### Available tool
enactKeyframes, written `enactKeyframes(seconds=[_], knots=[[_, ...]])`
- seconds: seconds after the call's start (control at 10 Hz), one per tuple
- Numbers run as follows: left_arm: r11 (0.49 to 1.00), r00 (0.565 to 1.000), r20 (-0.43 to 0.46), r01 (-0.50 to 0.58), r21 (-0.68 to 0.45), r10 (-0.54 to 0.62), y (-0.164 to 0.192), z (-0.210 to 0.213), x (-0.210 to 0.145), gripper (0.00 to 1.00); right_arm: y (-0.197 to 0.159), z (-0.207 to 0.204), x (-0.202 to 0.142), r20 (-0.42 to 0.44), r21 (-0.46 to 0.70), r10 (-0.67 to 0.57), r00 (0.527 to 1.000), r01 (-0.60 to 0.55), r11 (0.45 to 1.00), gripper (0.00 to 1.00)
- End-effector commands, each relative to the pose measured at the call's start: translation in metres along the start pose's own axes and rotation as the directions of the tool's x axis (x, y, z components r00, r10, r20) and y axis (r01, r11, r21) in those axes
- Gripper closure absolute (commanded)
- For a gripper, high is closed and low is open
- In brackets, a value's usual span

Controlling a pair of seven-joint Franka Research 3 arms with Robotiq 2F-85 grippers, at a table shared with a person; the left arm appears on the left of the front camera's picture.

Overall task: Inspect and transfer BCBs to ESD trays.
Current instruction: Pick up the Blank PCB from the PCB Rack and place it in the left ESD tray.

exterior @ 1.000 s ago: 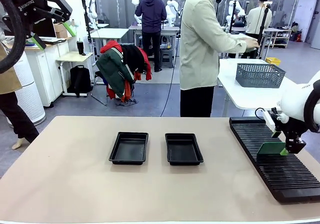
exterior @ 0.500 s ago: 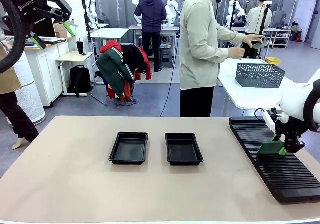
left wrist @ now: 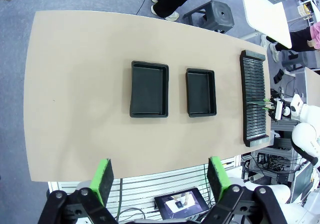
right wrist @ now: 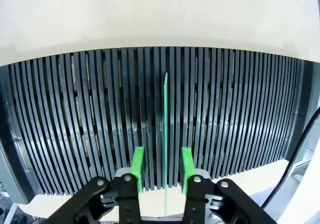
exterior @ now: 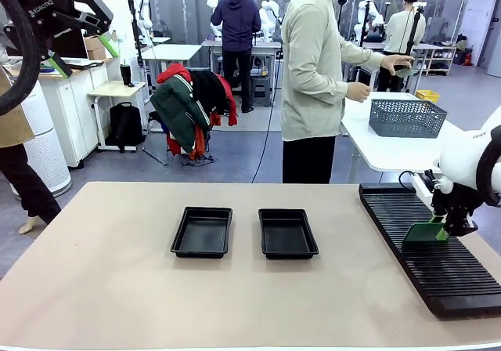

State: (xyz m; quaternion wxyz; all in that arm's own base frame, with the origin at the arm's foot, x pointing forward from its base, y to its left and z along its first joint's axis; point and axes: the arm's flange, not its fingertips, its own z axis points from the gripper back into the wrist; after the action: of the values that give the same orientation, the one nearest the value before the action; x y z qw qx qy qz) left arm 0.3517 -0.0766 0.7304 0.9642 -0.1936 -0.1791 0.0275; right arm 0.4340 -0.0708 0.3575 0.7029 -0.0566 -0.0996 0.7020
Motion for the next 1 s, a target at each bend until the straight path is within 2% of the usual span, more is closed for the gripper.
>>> enactKeyframes(seconds=[0.0,0.6,0.9], knots=[[1.000,1.000,-0.001,-0.002,-0.004,0.002,-0.0001,-0.0002,-0.0001,0.00,-0.0040,0.0012,-0.0025,-0.019,0.010,0.006,1.000,-0.006,1.000,0.69],[1.000,1.000,-0.001,-0.002,-0.004,0.002,-0.0001,-0.0002,-0.0001,0.00,-0.0049,-0.0009,-0.0035,-0.004,0.009,0.007,1.000,-0.007,1.000,0.99],[1.000,1.000,-0.001,-0.002,-0.004,0.002,-0.0001,-0.0002,-0.0001,0.00,-0.0061,-0.0002,-0.0046,-0.004,0.008,-0.002,1.000,0.002,1.000,1.00]])
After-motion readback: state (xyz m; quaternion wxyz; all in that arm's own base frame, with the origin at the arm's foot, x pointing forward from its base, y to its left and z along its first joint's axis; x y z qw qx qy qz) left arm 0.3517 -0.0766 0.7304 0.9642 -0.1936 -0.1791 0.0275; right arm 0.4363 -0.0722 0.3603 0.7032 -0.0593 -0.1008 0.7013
